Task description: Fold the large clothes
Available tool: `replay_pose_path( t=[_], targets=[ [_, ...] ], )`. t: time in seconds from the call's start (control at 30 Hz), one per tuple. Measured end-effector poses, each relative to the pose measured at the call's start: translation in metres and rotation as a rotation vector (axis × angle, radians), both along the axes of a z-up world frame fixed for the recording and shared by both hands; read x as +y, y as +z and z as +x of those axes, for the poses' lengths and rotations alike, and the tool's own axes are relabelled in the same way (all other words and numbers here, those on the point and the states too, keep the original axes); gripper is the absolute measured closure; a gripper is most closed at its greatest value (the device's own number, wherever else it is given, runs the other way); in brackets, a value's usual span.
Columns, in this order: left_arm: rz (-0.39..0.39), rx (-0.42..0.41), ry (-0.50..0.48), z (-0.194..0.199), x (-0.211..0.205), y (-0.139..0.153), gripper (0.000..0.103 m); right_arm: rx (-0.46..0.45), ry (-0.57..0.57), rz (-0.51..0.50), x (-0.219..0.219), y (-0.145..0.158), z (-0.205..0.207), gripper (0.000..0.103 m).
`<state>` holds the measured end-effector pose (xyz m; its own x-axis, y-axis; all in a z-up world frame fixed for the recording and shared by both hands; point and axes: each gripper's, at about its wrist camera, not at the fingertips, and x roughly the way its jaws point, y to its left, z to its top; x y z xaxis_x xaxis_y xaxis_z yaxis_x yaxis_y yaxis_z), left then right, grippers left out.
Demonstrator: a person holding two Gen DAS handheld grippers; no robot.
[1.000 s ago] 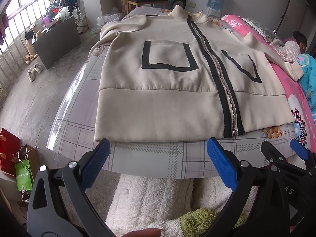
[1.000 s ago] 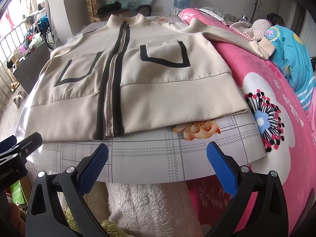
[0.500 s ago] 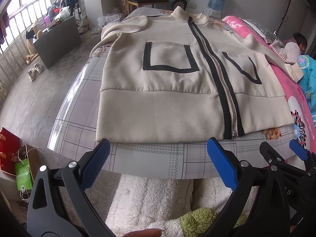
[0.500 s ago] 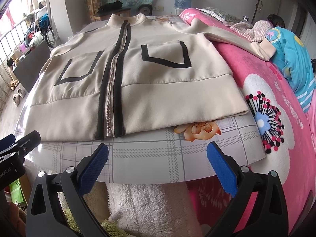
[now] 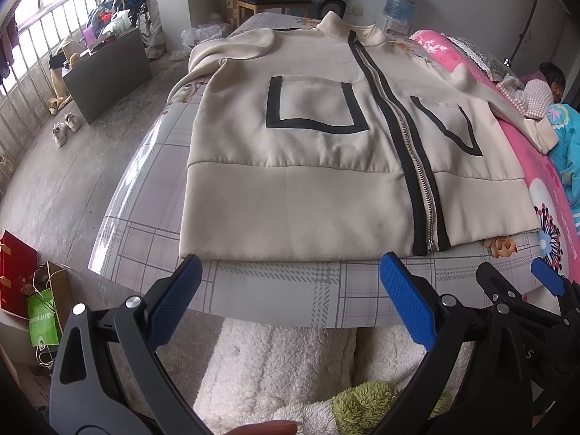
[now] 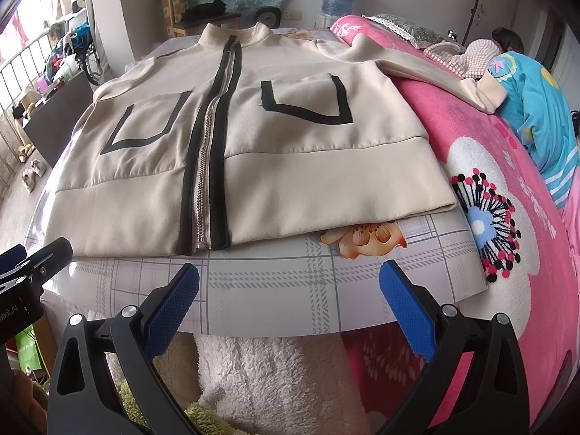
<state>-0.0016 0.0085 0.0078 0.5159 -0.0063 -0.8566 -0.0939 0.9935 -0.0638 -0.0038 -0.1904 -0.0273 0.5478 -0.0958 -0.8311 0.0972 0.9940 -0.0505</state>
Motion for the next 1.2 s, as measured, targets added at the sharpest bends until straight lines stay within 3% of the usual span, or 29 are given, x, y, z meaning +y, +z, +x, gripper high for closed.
replay_pose_path(
  t=[1.2],
  targets=[
    [0.000, 0.002, 0.006, -0.0001, 0.0074, -0.0059, 0.008, 0.005, -0.012, -0.050, 0.0006, 0.0033, -0.0018, 0.006]
  ],
)
